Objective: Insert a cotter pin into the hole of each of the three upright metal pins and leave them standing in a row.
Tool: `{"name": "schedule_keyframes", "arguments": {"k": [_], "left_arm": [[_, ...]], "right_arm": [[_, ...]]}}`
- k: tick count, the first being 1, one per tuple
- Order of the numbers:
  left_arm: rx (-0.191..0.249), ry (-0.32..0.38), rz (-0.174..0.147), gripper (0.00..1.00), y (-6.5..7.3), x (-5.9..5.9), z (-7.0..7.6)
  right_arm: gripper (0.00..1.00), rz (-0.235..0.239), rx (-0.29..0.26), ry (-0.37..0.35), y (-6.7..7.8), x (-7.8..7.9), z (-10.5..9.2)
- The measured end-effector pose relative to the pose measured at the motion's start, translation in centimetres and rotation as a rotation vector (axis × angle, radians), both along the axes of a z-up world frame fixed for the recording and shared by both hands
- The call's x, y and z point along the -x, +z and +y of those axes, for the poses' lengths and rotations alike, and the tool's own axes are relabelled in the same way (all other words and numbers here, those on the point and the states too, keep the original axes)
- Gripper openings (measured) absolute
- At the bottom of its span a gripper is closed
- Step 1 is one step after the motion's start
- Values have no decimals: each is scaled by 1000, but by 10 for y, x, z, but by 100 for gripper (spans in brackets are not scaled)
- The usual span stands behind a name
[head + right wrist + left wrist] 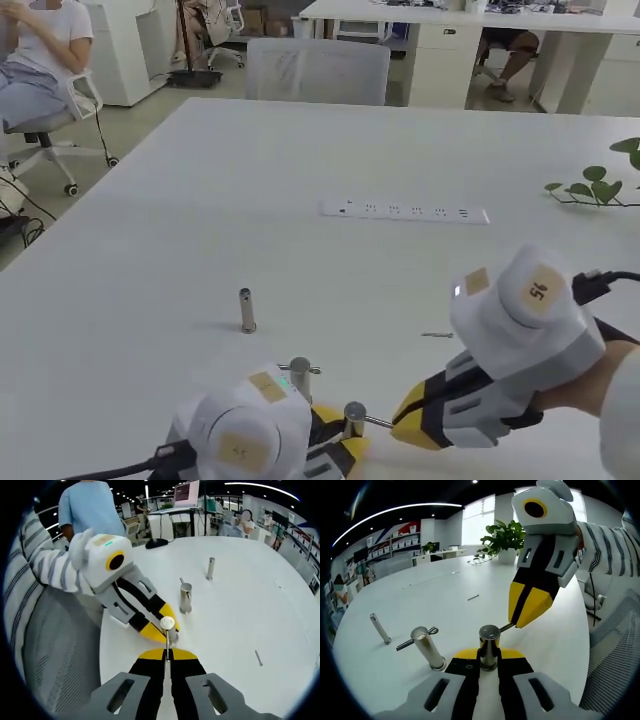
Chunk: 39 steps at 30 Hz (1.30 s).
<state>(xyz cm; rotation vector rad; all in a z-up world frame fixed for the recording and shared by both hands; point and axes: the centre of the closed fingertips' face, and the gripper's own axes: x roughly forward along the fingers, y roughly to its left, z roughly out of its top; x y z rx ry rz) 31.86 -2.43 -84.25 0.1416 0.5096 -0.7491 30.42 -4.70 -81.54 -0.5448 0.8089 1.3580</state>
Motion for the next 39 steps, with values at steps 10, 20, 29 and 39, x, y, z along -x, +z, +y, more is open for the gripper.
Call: {"name": "schedule_keyframes", "arguments": {"k": [10,20,29,39], "left_arm": [[-1,13,4,11,0,0,0],[-1,18,10,11,0,-1,0],[3,25,14,11,0,-1,0],[10,31,17,11,0,-1,0]], "right_arm": [[3,-5,6,-19,0,-1,4],[3,-6,6,-35,-1,-2,7],[3,-11,4,-34,-1,-4,14],[4,-15,-2,-40,1,-3,18]]}}
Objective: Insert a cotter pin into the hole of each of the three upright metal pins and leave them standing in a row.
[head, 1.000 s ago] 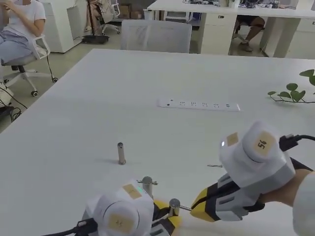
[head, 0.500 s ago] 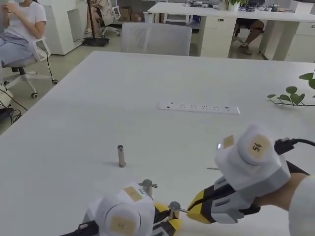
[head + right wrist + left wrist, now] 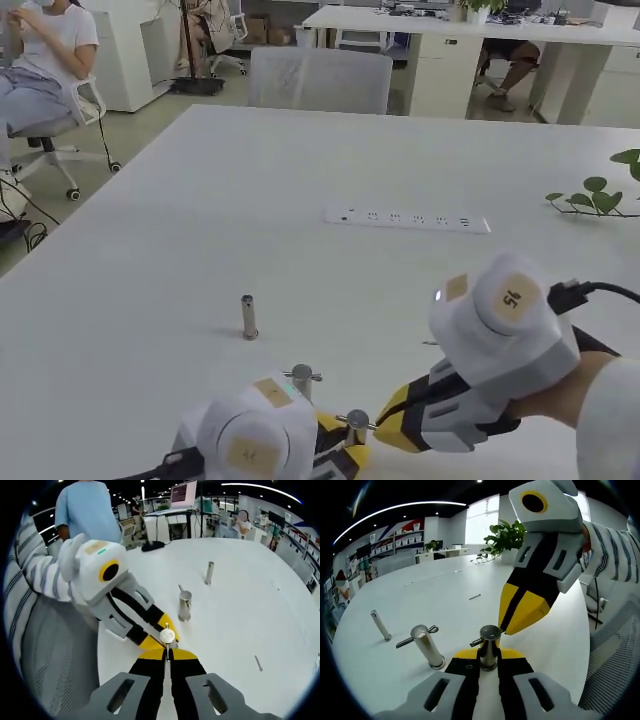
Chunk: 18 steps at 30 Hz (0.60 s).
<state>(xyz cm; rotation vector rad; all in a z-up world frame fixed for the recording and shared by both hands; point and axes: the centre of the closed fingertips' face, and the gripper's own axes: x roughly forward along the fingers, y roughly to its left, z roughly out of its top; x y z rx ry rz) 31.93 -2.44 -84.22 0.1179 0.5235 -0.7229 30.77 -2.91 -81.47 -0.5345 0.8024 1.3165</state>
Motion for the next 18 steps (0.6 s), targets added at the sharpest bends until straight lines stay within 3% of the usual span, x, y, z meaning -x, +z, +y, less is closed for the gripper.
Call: {"name": "schedule_keyframes", "arguments": {"k": [10,18], "left_arm": [[7,4,5,11,-1,0,-1],[5,2,7,11,-1,1,-1]], "right_arm": [[4,8,-4,-11,1,-1,4],[8,-11,-10,33,2,3,3]]}}
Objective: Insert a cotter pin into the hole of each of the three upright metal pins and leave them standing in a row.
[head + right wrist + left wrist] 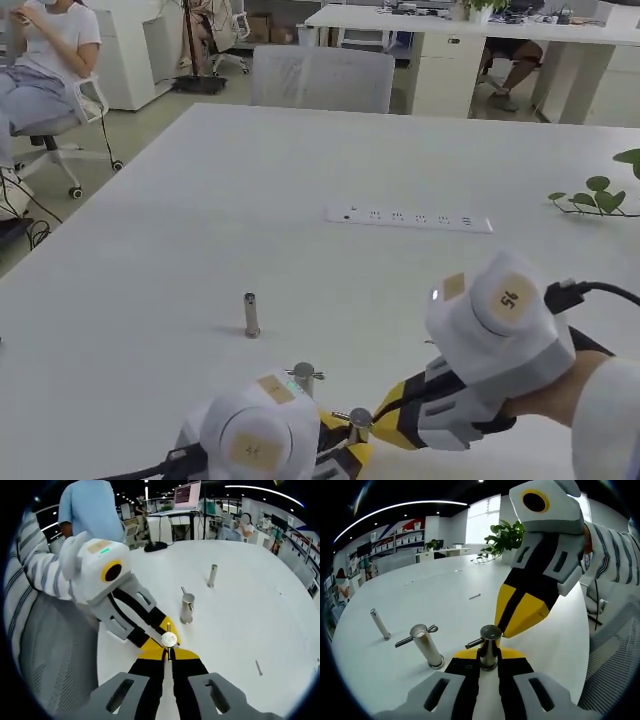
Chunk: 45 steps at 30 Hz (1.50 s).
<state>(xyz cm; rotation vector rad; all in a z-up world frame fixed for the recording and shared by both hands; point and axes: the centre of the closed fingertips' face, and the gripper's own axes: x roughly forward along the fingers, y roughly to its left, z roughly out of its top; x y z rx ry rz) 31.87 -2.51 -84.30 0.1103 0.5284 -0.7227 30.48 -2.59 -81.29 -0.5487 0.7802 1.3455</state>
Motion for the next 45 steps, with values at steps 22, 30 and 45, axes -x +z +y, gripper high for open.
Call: {"name": "schedule_keyframes", "arguments": {"k": [22,30,45], "left_arm": [[-3,-12,-1,11,0,0,0],[-4,-12,0,11,0,0,1],[-5,-7,3,11,0,1,0]], "right_arm": [[6,-1,-3,-21,-2,-2,-11],[5,9,-14,-31,-2,-1,-5],[5,10,-9,-43,-3,-2,-4]]}}
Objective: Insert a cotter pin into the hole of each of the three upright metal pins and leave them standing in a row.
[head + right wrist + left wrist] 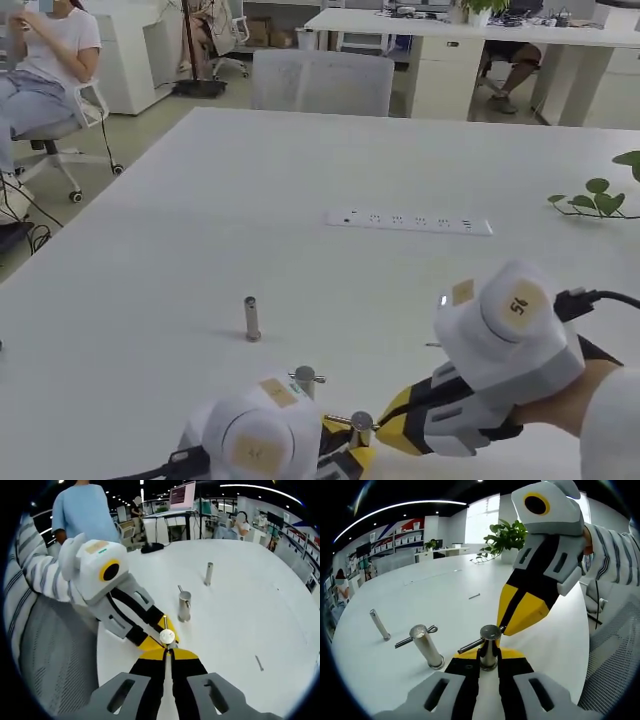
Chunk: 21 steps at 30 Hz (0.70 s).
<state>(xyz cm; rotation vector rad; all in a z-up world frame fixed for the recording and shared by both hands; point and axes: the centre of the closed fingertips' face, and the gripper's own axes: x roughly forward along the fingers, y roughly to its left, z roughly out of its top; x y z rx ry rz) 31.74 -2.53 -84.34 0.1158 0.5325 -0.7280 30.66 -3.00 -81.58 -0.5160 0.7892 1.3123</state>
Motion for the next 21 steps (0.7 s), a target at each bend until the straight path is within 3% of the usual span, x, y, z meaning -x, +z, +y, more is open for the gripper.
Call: {"name": "schedule_keyframes", "arguments": {"k": [5,10,14,21], "left_arm": [[-1,-6,-2,12,0,0,0],[-53,-36,0,12,-5,1,-1],[-52,-37,2,12,-5,0,-1],[-64,-47,0,12,-4,1,-1]], "right_arm": [[5,-21,-3,21,0,0,0],[10,-14,3,30,-2,3,-1],[13,-28,5,33,-3,3,-3],[17,-37,-38,9,0,0,1]]}}
